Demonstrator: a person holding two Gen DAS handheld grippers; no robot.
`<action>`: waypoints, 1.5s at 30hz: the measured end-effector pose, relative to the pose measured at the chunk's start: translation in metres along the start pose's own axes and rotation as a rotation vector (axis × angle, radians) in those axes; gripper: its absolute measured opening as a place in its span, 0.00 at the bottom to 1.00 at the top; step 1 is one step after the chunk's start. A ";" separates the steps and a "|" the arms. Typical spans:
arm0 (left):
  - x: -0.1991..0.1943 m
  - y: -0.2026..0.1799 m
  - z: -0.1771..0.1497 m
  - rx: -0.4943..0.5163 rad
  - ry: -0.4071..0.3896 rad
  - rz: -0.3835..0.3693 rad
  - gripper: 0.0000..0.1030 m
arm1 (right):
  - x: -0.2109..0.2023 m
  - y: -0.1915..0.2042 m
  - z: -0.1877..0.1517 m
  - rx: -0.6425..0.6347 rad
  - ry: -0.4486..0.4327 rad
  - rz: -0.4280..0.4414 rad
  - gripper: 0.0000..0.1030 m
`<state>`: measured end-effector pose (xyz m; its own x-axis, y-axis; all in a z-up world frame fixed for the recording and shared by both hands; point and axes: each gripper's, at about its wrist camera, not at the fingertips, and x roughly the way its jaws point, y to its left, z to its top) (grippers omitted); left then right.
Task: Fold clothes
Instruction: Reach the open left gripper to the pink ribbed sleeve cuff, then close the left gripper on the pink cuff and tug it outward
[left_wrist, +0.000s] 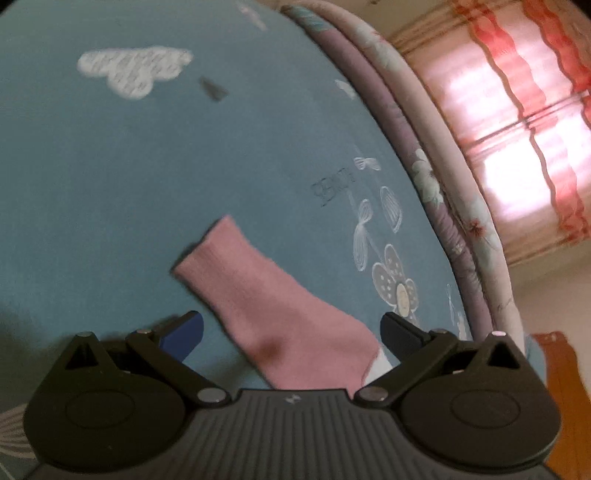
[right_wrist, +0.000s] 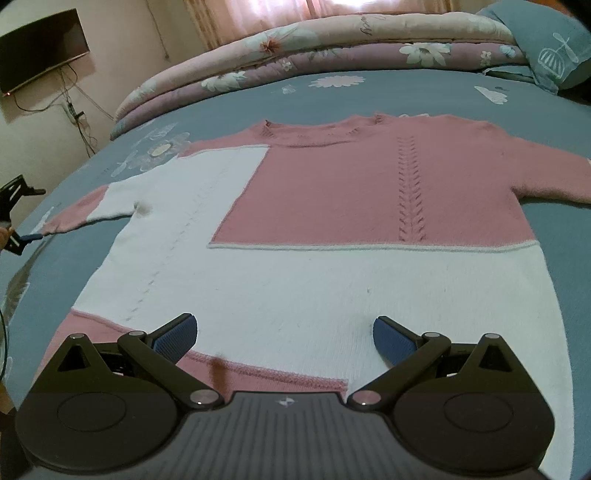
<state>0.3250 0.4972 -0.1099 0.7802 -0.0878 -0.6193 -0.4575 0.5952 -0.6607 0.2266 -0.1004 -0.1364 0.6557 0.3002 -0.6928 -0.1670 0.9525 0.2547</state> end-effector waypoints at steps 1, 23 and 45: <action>0.000 0.002 0.000 0.000 -0.017 -0.002 0.98 | 0.001 0.001 0.001 -0.002 0.003 -0.007 1.00; 0.033 -0.006 0.018 0.369 0.025 0.155 0.49 | 0.016 0.016 0.007 -0.079 0.040 -0.101 1.00; 0.037 -0.043 0.002 0.592 -0.080 0.296 0.13 | 0.019 0.018 0.006 -0.100 0.037 -0.115 1.00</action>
<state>0.3741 0.4698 -0.1038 0.6971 0.1930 -0.6905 -0.3640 0.9250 -0.1089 0.2406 -0.0779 -0.1406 0.6476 0.1883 -0.7383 -0.1661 0.9806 0.1044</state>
